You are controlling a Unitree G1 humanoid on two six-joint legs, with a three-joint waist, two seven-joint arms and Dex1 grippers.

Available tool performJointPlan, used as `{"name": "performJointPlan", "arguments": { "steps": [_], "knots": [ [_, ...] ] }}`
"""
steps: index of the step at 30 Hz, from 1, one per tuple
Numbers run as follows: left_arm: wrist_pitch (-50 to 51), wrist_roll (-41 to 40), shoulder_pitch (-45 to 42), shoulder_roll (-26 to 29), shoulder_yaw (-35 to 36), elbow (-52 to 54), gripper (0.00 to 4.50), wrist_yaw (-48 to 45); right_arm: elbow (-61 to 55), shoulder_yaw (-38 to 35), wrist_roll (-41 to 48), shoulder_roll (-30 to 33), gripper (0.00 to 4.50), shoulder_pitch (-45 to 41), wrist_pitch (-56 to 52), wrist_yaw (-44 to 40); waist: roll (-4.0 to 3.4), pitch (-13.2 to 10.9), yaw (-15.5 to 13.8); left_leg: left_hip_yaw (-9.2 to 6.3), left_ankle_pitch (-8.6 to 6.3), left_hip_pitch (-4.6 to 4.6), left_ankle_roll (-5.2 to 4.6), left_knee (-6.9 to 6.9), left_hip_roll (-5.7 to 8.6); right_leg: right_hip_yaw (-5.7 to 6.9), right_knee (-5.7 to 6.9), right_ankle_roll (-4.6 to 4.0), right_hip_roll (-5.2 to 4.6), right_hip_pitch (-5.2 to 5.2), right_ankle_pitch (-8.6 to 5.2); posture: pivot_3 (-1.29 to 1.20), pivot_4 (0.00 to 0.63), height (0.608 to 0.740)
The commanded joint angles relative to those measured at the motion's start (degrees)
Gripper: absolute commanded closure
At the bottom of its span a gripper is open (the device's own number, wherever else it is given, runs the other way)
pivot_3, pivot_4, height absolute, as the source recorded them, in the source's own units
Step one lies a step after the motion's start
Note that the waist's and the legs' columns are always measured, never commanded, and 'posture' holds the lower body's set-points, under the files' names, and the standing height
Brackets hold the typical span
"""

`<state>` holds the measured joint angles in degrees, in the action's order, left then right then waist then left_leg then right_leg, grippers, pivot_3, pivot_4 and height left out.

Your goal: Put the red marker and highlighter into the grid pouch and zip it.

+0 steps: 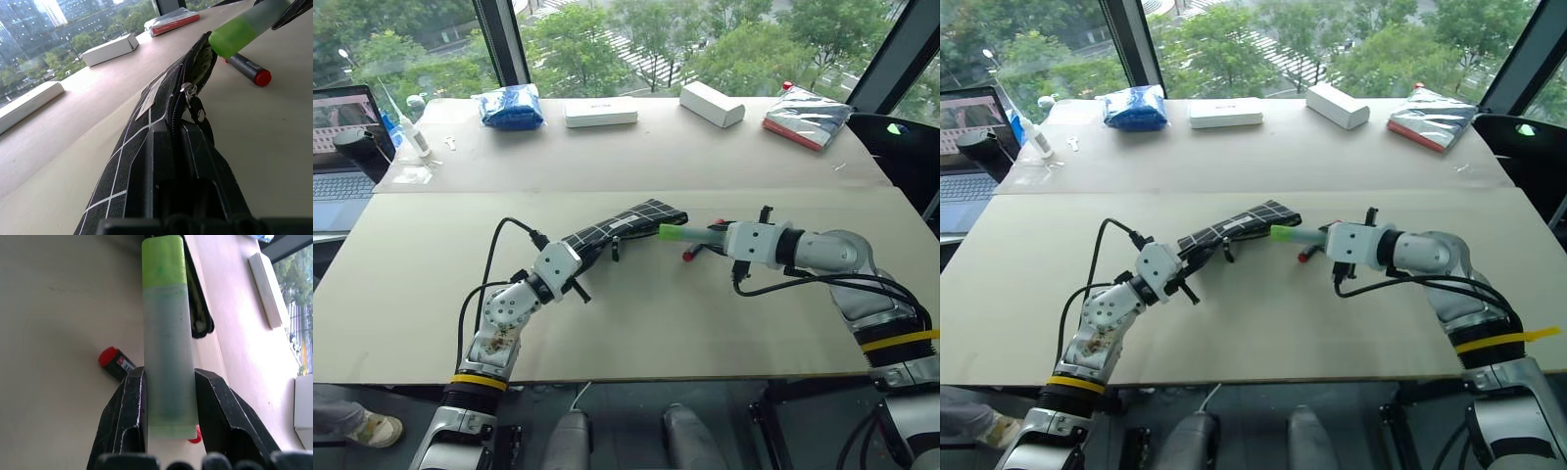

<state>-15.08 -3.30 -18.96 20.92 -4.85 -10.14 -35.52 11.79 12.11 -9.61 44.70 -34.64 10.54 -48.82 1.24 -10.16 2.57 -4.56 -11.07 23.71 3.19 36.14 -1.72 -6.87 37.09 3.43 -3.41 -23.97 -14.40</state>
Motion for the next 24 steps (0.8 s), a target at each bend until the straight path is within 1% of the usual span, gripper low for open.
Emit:
{"name": "performJointPlan", "arguments": {
  "steps": [1,8,11,16,20,24],
  "knots": [
    [-1.87,0.21,-0.17,-0.16,0.08,0.28,4.50,0.37,0.44,-0.84,-1.75,0.03,3.49,-2.31,-1.43,0.98,0.00,0.00,0.01,0.00,0.00,0.00,0.00,0.00,0.00,0.01,0.00,0.00,0.00,0.00,0.00,0.00,0.150,0.740],
    [-2.59,0.57,0.15,0.04,-0.07,-0.06,4.50,0.29,3.63,0.05,-3.67,-1.94,3.49,-5.55,-3.26,1.19,0.00,0.00,0.01,0.00,0.00,0.00,0.00,0.00,0.00,0.01,0.01,-0.01,0.00,0.00,0.00,0.00,0.150,0.740],
    [-3.02,0.86,0.27,0.12,-0.08,-0.30,4.50,0.16,3.35,0.02,-3.02,-2.59,3.49,-5.85,-4.23,0.11,0.00,0.00,0.00,0.00,0.00,0.00,0.00,0.01,0.00,0.00,0.01,0.00,0.00,0.00,0.01,0.00,0.150,0.740],
    [-3.85,1.32,0.19,0.32,-0.32,-0.93,4.50,-0.06,-0.63,-0.99,1.78,-4.32,3.49,-6.04,-14.92,-5.23,0.00,0.00,0.01,-0.01,0.00,0.00,0.00,0.03,0.00,0.01,0.03,-0.01,0.00,0.01,0.01,0.00,0.150,0.740],
    [-4.55,1.55,0.03,0.36,-0.74,-1.52,4.50,-0.39,-1.66,-0.01,1.04,-5.73,3.49,-7.85,-22.86,-6.07,0.00,0.00,-0.01,-0.01,0.00,0.00,0.00,0.05,0.00,0.01,0.04,-0.01,0.00,0.01,0.01,0.00,0.150,0.740],
    [-4.75,1.47,-0.22,0.40,-0.95,-1.73,4.50,-0.56,-2.05,1.12,-0.58,-7.37,3.49,-9.71,-24.83,-4.99,-0.01,0.00,0.00,-0.01,0.00,0.01,0.00,0.05,-0.01,0.03,0.05,-0.01,0.00,0.00,0.02,0.00,0.150,0.740]
  ]
}}
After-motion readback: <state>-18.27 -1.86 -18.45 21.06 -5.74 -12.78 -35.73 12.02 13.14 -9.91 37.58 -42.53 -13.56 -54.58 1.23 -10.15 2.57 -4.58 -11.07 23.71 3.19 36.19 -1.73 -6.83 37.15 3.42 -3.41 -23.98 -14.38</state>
